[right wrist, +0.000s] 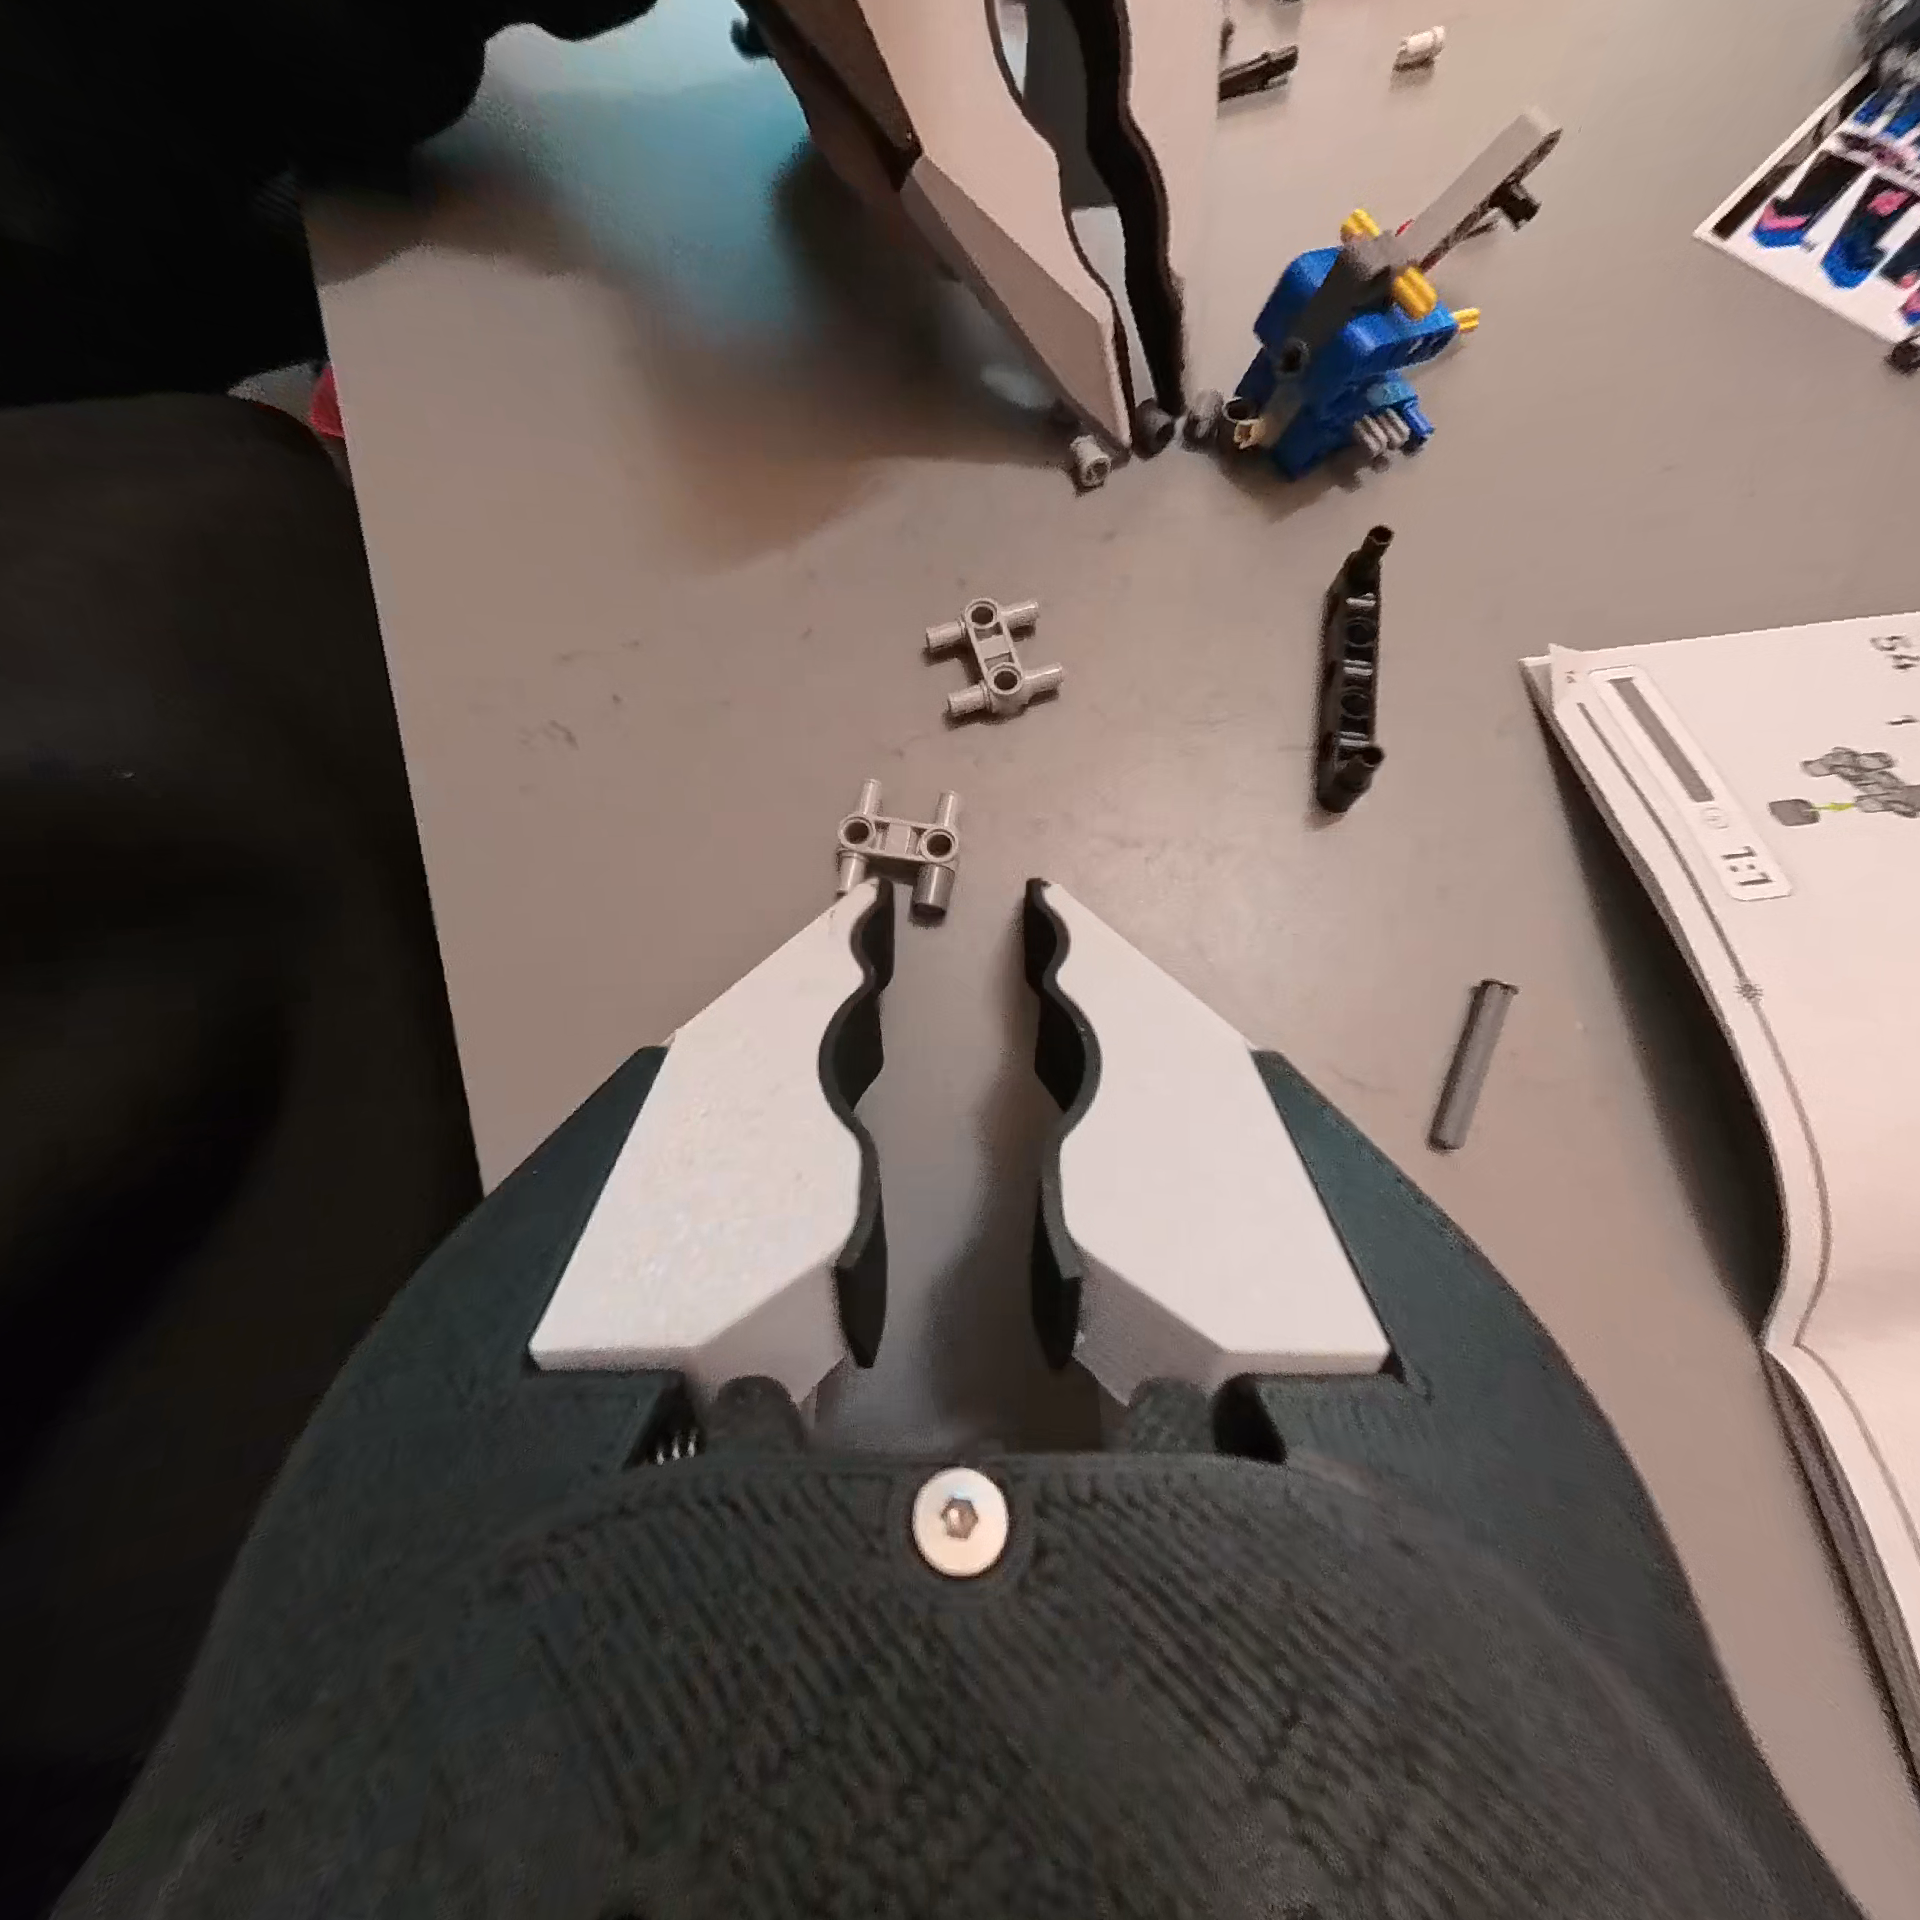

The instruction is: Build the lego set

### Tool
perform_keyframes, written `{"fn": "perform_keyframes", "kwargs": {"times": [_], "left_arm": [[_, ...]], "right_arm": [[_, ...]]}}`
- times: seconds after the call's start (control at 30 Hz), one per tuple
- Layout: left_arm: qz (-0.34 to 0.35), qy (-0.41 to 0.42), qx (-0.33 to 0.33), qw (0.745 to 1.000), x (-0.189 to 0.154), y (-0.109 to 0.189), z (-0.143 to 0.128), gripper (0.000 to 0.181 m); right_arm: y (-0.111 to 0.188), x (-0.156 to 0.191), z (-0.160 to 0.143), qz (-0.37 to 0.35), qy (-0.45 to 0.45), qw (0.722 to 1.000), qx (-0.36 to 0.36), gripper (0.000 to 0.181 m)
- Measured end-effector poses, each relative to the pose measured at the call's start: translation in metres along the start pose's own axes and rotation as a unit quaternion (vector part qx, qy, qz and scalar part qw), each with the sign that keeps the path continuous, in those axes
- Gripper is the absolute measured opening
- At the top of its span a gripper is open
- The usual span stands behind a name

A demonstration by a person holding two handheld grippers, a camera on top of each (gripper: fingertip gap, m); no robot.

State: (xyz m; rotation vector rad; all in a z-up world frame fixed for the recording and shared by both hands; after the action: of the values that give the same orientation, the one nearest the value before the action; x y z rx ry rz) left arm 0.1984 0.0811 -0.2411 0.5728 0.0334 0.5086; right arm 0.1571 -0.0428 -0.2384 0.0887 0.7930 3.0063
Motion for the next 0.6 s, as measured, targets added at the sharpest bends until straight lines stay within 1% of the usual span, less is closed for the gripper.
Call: {"fn": "perform_keyframes", "kwargs": {"times": [0.03, 0.17, 0.27, 0.33, 0.4, 0.5, 0.6], "left_arm": [[-0.002, 0.001, 0.001, 1.000, 0.000, -0.001, 0.000, 0.006], [0.004, -0.008, 0.002, 1.000, 0.000, -0.001, 0.003, 0.004], [0.012, -0.026, -0.025, 0.999, -0.002, 0.011, 0.018, 0.004], [-0.009, -0.031, -0.058, 0.998, -0.016, 0.019, 0.032, 0.004], [-0.048, -0.033, -0.074, 0.996, -0.037, 0.020, 0.039, 0.004], [-0.097, -0.057, -0.060, 0.992, -0.066, 0.011, 0.032, 0.003], [-0.118, -0.080, -0.040, 0.989, -0.079, 0.001, 0.022, 0.004]], "right_arm": [[0.000, 0.001, 0.001, -0.003, 0.004, 1.000, -0.008, 0.023], [-0.003, 0.004, 0.002, -0.009, 0.027, 1.000, -0.013, 0.021], [-0.006, 0.006, 0.002, -0.004, 0.039, 0.999, -0.006, 0.019], [-0.009, 0.007, 0.003, -0.003, 0.054, 0.999, -0.006, 0.012], [-0.011, 0.008, 0.004, 0.002, 0.070, 0.998, -0.007, 0.010], [-0.014, 0.013, 0.006, 0.035, 0.089, 0.995, -0.008, 0.009], [-0.021, 0.015, 0.010, 0.060, 0.117, 0.991, -0.011, 0.009]]}}
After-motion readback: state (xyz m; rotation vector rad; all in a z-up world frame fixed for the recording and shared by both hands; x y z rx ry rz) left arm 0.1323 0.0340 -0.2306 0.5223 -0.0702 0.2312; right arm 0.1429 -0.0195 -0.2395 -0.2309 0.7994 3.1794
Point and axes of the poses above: each gripper's, where its closed fingertips meet, y back along the fingers, z out of its top, x = y × z across the jaws, the point moved 2 cm from there along y, back along the fingers, and after that the axes turned 12 degrees about -x, right-handed, at the moved point
